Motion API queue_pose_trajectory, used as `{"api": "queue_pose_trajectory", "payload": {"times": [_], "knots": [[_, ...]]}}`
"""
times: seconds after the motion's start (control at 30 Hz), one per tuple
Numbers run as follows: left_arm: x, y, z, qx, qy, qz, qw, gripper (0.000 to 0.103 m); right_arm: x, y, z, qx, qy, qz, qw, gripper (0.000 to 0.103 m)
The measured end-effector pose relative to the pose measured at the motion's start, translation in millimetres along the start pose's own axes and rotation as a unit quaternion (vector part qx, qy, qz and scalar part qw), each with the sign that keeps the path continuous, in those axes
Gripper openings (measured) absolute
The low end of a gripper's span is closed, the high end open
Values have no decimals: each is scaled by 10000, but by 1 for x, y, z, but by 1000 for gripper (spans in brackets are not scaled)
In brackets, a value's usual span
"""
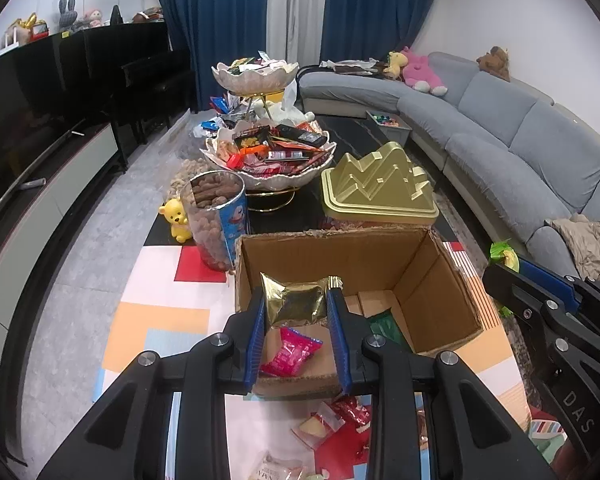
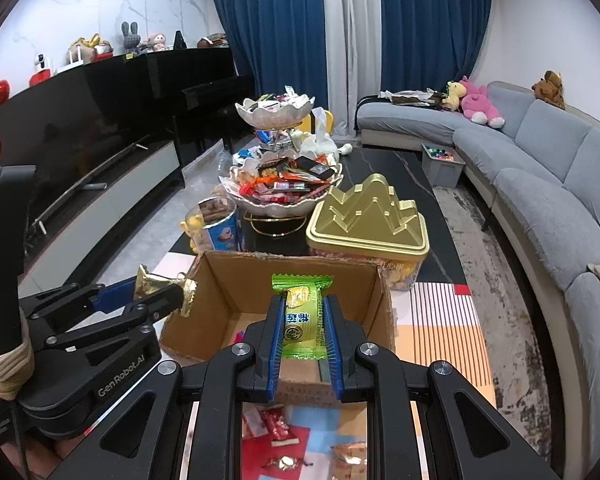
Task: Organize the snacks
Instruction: 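Lift gold candy and green candy and carry both over the cardboard box, then open both tools to drop the gold and green candies into the box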
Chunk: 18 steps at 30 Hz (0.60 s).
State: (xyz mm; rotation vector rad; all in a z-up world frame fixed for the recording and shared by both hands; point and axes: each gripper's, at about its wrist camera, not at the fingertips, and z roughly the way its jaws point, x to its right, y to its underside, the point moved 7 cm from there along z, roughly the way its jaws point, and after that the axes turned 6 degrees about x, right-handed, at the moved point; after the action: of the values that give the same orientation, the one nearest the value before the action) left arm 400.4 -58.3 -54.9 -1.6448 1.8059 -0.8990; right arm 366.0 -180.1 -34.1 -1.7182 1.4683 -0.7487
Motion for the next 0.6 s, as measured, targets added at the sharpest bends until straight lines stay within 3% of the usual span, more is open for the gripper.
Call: {"api": "queue_pose_trajectory", "payload": {"times": [0.6], "knots": [[0,-3,41,-139,85,31,9999,30,10,-4,40,-160,47,-23,9999,21]]}}
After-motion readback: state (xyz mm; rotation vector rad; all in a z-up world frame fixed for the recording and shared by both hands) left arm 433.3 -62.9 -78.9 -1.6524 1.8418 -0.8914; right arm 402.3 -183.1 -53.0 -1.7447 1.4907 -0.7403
